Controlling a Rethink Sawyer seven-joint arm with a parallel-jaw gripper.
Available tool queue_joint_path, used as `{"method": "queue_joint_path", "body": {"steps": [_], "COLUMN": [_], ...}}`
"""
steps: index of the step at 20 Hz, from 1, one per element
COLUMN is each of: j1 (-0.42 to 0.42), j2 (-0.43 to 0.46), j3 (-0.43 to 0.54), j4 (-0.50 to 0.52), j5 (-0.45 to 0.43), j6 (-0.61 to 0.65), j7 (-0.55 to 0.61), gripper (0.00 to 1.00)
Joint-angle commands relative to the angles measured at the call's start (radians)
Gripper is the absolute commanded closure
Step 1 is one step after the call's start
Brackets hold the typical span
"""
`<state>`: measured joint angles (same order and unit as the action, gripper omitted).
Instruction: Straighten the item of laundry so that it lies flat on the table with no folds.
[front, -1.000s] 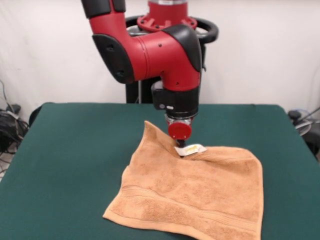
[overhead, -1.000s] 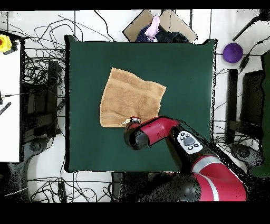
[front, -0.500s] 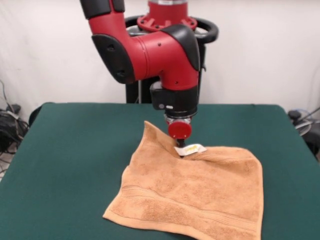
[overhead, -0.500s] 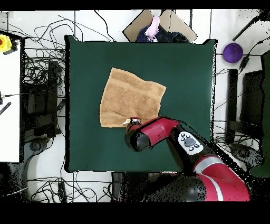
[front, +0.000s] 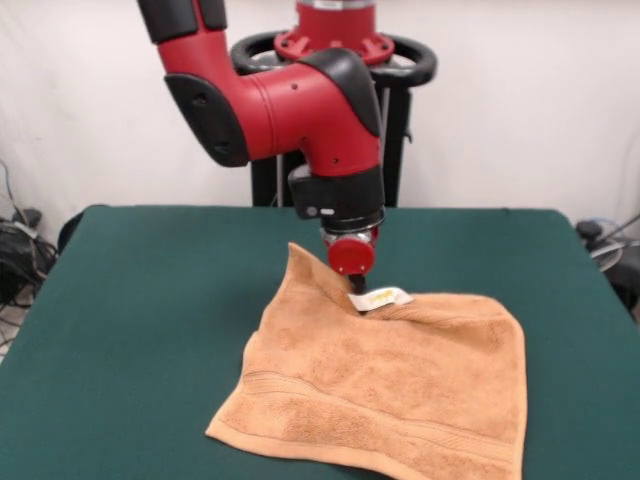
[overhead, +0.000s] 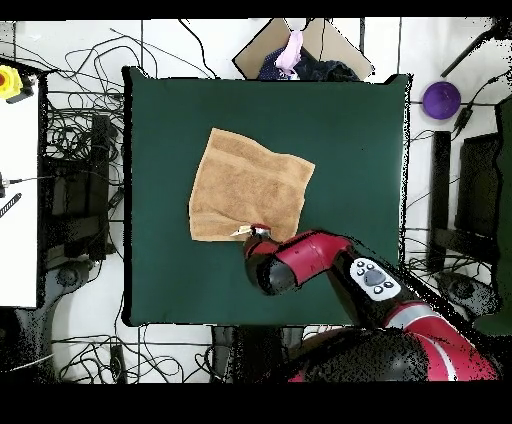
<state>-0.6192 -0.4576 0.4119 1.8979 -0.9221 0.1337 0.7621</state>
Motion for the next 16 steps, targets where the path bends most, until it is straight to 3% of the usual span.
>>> {"method": "queue_joint_path", "body": {"steps": [1, 16], "j1": [-0.066, -0.093], "j2": [0.22, 0.239], "j3": [-0.041, -0.036], "j4": [-0.149, -0.168], "j5": [-0.168, -0.197], "j6": [0.121, 0.11], "j7": [-0.093, -0.104], "gripper": [1.0, 1.0]}}
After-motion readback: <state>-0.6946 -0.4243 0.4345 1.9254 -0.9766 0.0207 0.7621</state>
